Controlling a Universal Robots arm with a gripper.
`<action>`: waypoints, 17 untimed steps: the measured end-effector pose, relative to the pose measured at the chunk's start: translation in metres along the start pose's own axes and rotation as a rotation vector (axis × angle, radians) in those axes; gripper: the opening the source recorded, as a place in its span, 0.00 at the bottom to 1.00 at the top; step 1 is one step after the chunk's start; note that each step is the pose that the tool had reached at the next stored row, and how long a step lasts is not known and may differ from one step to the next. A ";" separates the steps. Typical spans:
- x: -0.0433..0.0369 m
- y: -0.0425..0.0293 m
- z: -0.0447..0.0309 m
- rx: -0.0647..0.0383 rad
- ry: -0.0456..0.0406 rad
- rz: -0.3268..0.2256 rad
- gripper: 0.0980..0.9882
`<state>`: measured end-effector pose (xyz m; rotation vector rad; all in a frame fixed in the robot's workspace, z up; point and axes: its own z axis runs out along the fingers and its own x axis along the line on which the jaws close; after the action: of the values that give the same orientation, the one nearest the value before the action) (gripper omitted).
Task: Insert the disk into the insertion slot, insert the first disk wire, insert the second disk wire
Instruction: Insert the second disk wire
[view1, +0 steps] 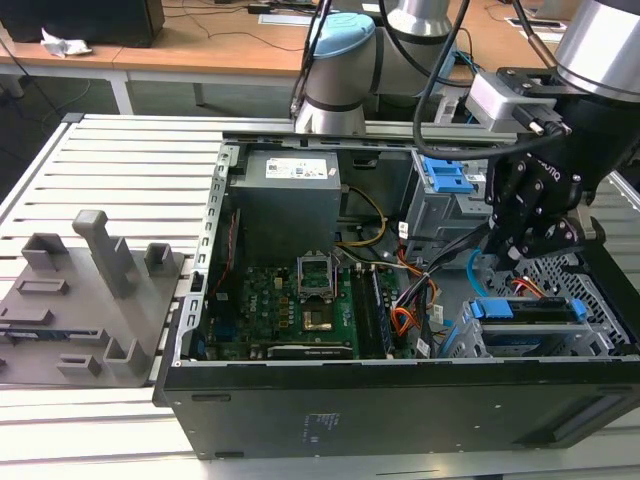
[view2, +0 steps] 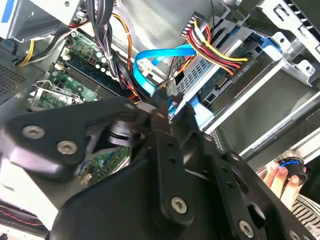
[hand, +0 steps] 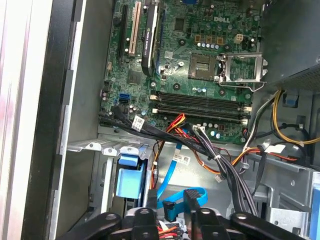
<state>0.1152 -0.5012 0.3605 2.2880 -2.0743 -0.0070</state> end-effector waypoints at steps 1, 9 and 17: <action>0.0000 0.0000 0.0000 0.000 0.0000 0.000 0.21; 0.0002 -0.0017 0.0002 0.000 -0.0003 0.000 0.07; 0.0083 -0.0050 0.0006 0.000 -0.0001 0.000 0.07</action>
<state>0.1209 -0.5090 0.3600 2.2880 -2.0743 -0.0072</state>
